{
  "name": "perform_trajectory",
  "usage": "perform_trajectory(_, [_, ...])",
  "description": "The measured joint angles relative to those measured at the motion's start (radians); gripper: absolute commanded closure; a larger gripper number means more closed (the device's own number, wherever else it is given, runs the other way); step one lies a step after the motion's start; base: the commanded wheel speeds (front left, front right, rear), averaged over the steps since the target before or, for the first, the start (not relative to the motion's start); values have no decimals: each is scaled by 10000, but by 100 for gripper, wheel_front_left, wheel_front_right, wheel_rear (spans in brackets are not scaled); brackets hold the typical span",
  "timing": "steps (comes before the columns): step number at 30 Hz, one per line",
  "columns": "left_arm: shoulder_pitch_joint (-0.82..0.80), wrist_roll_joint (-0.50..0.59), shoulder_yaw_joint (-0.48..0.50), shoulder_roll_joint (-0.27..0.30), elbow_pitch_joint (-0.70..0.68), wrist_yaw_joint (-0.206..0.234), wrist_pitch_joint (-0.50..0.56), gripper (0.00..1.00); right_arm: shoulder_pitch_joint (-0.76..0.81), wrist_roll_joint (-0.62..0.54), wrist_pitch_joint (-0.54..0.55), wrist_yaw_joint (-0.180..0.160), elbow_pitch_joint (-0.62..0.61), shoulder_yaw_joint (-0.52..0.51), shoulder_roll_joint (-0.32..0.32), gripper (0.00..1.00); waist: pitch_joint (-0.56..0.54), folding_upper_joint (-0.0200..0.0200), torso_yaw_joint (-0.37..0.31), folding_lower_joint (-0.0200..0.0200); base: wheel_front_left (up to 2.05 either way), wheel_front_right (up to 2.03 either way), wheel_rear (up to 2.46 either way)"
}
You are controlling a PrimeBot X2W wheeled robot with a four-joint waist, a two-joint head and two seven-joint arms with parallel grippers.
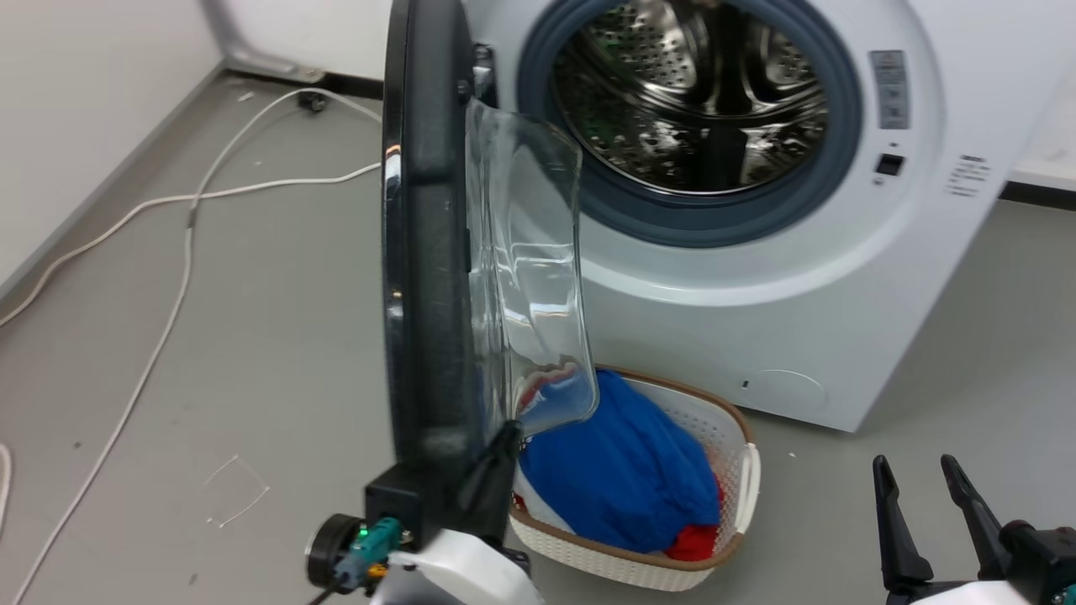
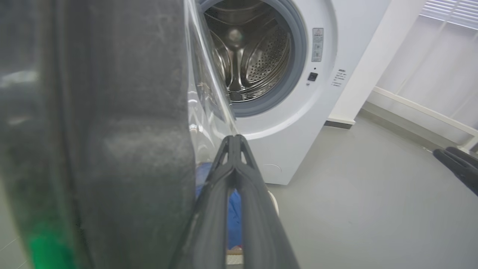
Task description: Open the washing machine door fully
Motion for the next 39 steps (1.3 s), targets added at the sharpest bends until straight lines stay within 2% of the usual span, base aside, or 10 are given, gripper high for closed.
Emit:
perform_trajectory(2, [8, -25, 242, 109, -38, 134, -92, 100, -13, -13, 0, 0, -25, 23, 2, 0, 33, 0, 248, 0, 0, 0, 0])
perform_trajectory(3, [46, -128, 667, 261, -67, 297, -251, 100, -111, -38, 4, 0, -98, 17, 4, 0, 88, 0, 578, 1, 0, 0, 0])
perform_trajectory(7, [80, -357, 1298, 575, -8, 397, -520, 100, -191, -69, 59, 0, -282, -27, 4, 0, 152, 0, 871, 0, 0, 0, 0])
perform_trajectory(16, [-178, -1106, 3108, 1547, 815, 418, -1112, 100, -200, -251, 280, 0, -790, -88, 4, 0, 398, 0, 787, 1, 0, 0, 0])
perform_trajectory(23, [-1017, -1705, 4230, 2240, 2150, 38, -1643, 100, -363, -472, 537, 0, -1099, -134, 4, 0, 801, 0, 513, 1, 0, 0, 0])
perform_trajectory(32, [-2348, -2059, 5143, 2955, 3787, -259, -2171, 100, -656, -637, 715, 0, -1338, -151, 4, 0, 1456, 0, 211, 1, 0, 0, 0])
perform_trajectory(39, [-2842, -2219, 5474, 3244, 4811, -604, -2410, 100, -793, -639, 717, 0, -1262, -148, 4, 0, 1574, 0, 55, 1, 0, 0, 0])
